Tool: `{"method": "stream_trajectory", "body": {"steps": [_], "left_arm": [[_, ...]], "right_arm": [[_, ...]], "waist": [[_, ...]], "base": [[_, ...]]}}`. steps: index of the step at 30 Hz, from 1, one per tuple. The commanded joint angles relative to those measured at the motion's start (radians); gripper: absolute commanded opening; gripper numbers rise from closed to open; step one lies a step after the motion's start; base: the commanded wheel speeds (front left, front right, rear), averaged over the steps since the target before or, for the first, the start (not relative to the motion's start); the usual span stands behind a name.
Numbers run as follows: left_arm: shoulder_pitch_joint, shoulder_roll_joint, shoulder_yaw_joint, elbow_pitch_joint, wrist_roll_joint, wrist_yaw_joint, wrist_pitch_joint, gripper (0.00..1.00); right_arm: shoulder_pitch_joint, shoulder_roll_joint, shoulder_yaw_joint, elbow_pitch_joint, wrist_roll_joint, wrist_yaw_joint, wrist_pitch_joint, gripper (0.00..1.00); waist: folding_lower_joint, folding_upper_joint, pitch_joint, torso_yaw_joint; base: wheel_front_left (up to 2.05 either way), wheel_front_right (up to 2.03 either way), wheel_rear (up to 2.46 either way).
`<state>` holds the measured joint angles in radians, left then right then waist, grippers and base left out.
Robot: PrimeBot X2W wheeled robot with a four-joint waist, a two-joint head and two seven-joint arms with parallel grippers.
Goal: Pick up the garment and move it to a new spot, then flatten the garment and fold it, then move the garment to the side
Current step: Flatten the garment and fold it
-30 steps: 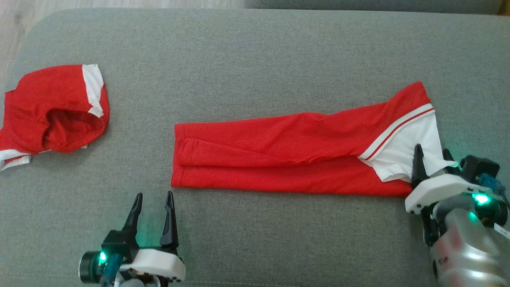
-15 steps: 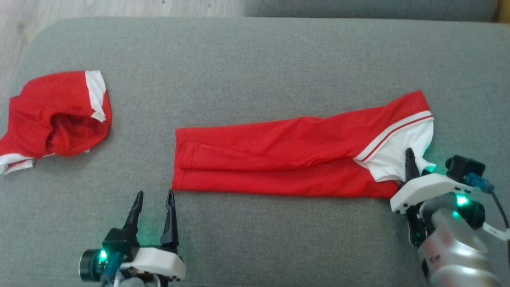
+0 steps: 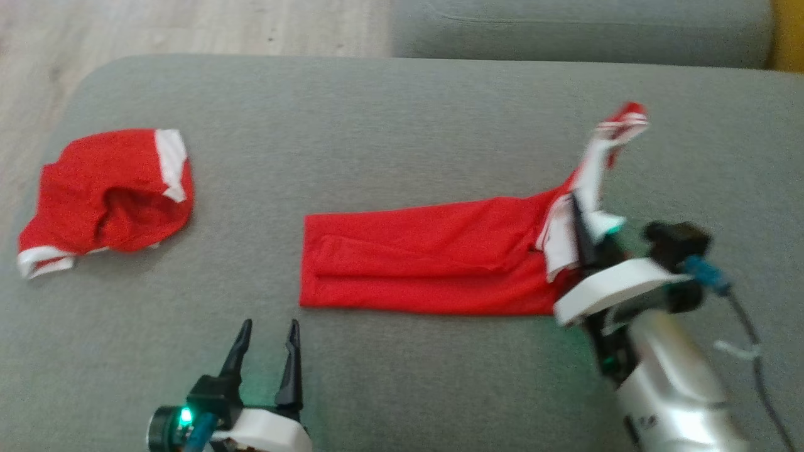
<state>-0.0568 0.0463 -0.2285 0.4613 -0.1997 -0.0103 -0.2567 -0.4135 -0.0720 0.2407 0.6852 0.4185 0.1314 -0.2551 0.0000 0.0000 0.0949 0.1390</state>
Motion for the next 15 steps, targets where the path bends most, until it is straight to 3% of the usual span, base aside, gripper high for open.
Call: {"method": "stream_trajectory", "body": {"steps": [1,7,15], "left_arm": [[-0.017,0.004,0.012,-0.024,-0.01,-0.003,-0.005,1.0],[-0.021,0.004,-0.051,-0.006,-0.009,-0.011,-0.005,1.0],[-0.014,0.004,-0.094,0.009,-0.009,-0.013,-0.005,1.0]], "right_arm": [[0.001,0.016,0.07,-0.041,0.041,-0.001,-0.002,0.0],[-0.009,0.021,0.247,-0.057,0.188,-0.001,0.018,0.0],[-0.071,0.022,0.353,0.019,0.315,-0.001,0.005,0.0]], "waist": [[0.0,0.0,-0.005,0.045],[0.0,0.0,-0.005,0.192],[0.0,0.0,-0.008,0.373]], "base": [[0.0,0.0,0.0],[0.0,0.0,0.0],[0.0,0.0,0.0]]}}
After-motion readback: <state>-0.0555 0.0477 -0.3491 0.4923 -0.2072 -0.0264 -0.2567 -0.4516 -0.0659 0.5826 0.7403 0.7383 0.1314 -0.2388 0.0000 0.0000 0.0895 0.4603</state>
